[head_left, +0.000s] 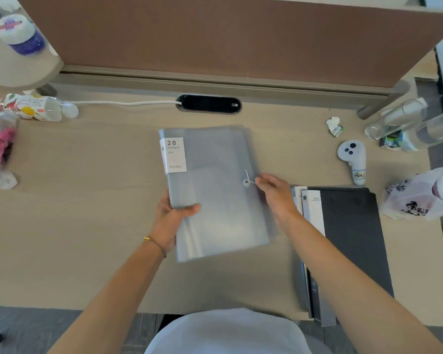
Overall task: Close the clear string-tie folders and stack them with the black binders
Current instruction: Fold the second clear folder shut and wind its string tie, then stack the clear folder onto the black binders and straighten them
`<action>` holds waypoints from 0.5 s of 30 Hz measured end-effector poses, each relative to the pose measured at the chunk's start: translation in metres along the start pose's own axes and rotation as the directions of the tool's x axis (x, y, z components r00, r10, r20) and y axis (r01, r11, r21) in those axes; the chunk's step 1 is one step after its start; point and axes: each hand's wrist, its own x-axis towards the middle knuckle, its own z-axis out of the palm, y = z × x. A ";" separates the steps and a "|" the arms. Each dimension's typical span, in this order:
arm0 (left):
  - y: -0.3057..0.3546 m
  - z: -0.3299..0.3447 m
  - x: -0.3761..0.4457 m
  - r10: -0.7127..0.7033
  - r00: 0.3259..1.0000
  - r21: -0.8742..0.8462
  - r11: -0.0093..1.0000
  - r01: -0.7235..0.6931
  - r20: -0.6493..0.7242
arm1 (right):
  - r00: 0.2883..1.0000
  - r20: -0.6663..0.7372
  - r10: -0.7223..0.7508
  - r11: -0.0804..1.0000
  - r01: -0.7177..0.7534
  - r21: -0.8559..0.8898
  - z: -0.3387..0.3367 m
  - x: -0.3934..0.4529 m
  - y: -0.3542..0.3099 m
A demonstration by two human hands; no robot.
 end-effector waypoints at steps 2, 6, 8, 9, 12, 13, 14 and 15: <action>0.002 0.015 -0.001 0.027 1.000 0.046 0.999 -0.027 0.009 | 0.997 -0.049 -0.054 0.997 0.052 -0.050 -0.011 -0.005 -0.001; 0.003 0.055 -0.005 0.037 0.995 0.151 0.987 -0.051 0.092 | 0.965 -0.240 -0.107 0.991 0.082 -0.110 -0.045 -0.021 -0.002; 0.005 0.077 -0.008 0.023 0.986 0.217 0.974 -0.060 0.166 | 0.939 -0.323 -0.114 0.992 0.093 -0.080 -0.070 -0.028 -0.001; 0.006 0.089 -0.010 0.019 0.981 0.269 0.960 -0.072 0.195 | 0.926 -0.360 -0.118 0.993 0.101 -0.066 -0.084 -0.032 0.000; 0.008 0.122 -0.015 -0.006 0.980 0.389 0.918 -0.073 0.198 | 0.897 -0.420 -0.138 0.990 0.113 -0.084 -0.129 -0.044 0.007; 0.007 0.131 -0.017 -0.013 0.980 0.427 0.901 -0.074 0.198 | 0.890 -0.437 -0.132 0.991 0.105 -0.086 -0.143 -0.048 0.011; 0.005 0.141 -0.020 -0.006 0.979 0.449 0.889 -0.088 0.202 | 0.884 -0.452 -0.122 0.992 0.094 -0.083 -0.157 -0.052 0.016; 0.002 0.150 -0.022 0.003 0.976 0.469 0.877 -0.107 0.216 | 0.875 -0.470 -0.112 0.993 0.084 -0.082 -0.170 -0.056 0.022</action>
